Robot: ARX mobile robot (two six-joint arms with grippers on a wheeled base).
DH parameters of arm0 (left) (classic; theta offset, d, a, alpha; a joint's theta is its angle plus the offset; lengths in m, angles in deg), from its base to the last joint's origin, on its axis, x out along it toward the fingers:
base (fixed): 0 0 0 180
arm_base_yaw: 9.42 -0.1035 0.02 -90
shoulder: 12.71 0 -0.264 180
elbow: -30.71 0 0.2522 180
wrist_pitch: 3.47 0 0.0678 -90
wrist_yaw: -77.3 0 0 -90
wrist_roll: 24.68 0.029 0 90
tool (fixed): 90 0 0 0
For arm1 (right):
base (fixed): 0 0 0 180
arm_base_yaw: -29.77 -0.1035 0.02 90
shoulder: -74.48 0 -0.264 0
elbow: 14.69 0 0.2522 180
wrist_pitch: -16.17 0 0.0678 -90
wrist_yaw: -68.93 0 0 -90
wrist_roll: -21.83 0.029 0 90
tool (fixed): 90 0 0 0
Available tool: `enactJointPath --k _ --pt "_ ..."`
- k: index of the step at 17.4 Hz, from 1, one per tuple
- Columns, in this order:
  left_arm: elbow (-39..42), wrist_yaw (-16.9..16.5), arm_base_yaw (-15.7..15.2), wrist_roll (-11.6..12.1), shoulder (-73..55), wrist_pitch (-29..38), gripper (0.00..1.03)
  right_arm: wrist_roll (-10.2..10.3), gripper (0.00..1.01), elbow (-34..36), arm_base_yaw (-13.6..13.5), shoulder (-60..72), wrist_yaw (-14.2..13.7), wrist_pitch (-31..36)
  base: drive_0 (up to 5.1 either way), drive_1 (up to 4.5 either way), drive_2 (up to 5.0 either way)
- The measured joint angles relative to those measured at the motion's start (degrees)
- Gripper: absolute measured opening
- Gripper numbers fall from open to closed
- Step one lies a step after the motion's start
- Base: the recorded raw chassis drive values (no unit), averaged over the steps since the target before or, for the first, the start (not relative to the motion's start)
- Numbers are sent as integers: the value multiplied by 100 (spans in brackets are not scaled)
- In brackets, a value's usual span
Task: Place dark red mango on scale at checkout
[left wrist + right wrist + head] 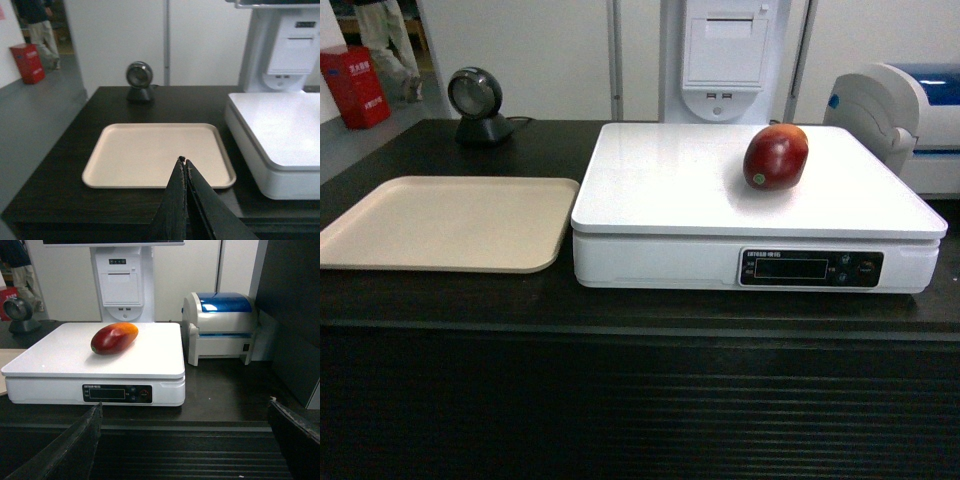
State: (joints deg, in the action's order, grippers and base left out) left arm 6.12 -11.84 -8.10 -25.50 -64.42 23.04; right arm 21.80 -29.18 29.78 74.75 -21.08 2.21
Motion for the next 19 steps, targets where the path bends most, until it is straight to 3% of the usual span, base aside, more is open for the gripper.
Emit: enactJointPath --k 1,9,10,19 --pt "87 -2 -151 -2 212 -28 2 0 98 0 0 0 0 0 0 0 0" --pt "811 -87 -118 0 1864 -1060 2 0 98 0 0 0 0 0 0 0 0" --pt "955 -85 -116 0 1947 -787 2 0 98 0 0 0 0 0 0 0 0" --pt "1032 -85 -118 0 3410 -2262 2 0 98 0 0 0 0 -2 0 0 0"
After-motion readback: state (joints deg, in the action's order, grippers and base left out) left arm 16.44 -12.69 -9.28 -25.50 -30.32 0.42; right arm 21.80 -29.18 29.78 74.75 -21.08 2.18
